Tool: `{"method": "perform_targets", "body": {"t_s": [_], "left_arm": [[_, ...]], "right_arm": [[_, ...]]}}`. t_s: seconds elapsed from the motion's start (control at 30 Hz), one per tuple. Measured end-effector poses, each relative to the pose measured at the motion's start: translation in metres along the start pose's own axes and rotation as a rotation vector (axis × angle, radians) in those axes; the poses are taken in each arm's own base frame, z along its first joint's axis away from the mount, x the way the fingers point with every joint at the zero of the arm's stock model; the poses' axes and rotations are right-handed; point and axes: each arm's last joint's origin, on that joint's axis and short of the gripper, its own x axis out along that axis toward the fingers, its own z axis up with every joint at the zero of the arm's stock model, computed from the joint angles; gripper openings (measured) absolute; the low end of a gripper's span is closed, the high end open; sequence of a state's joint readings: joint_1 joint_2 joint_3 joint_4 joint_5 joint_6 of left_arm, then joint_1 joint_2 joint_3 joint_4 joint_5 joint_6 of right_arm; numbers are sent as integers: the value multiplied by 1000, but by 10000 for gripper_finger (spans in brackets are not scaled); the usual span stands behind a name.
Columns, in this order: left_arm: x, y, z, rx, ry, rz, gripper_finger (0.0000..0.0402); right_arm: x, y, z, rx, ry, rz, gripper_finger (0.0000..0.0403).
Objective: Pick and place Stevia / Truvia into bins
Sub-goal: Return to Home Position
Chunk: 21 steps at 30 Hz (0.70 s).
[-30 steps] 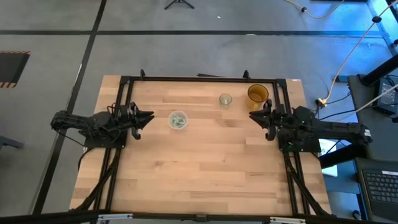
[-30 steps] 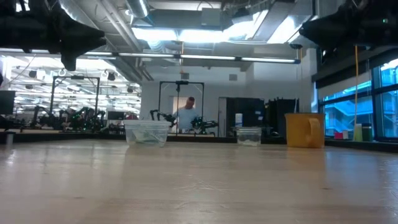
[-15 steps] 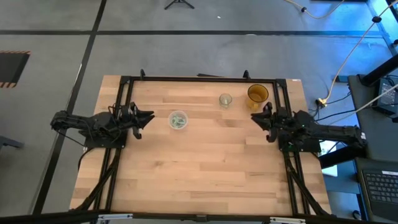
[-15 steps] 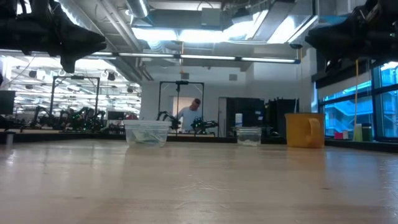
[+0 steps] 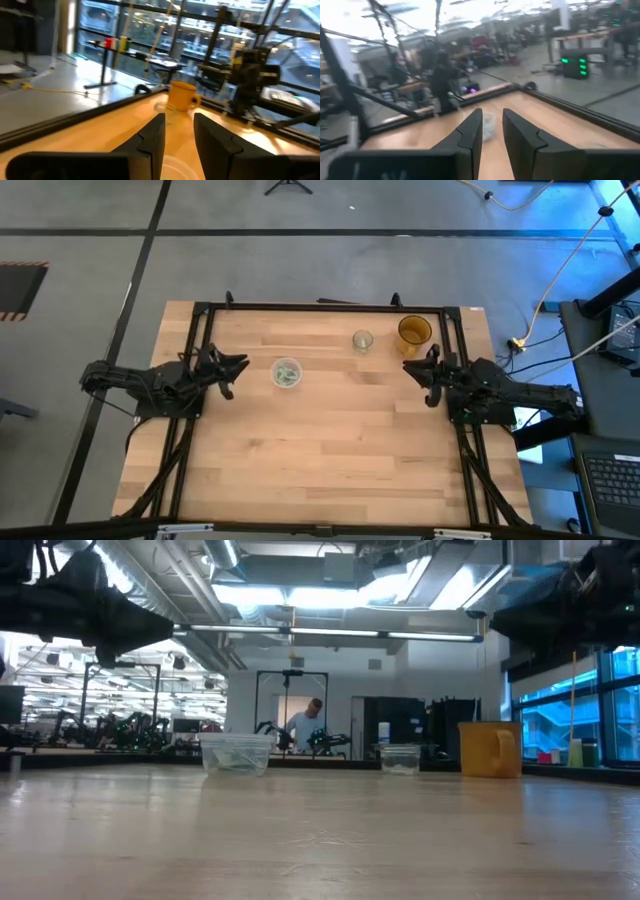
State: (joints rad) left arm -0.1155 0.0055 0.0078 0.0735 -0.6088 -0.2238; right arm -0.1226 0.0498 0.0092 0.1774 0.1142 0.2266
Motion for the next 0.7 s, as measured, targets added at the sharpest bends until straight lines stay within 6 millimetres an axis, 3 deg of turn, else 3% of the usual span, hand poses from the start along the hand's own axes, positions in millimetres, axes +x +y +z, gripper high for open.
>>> {"method": "perform_targets", "body": {"t_s": [0.23,0.7], "left_arm": [[1,5,1,93,-21,112,98],[1,5,1,117,-18,106,96]], "right_arm": [[0,-3,-5,-9,41,-76,79],[-1,-4,-12,-101,132,-75,79]]}}
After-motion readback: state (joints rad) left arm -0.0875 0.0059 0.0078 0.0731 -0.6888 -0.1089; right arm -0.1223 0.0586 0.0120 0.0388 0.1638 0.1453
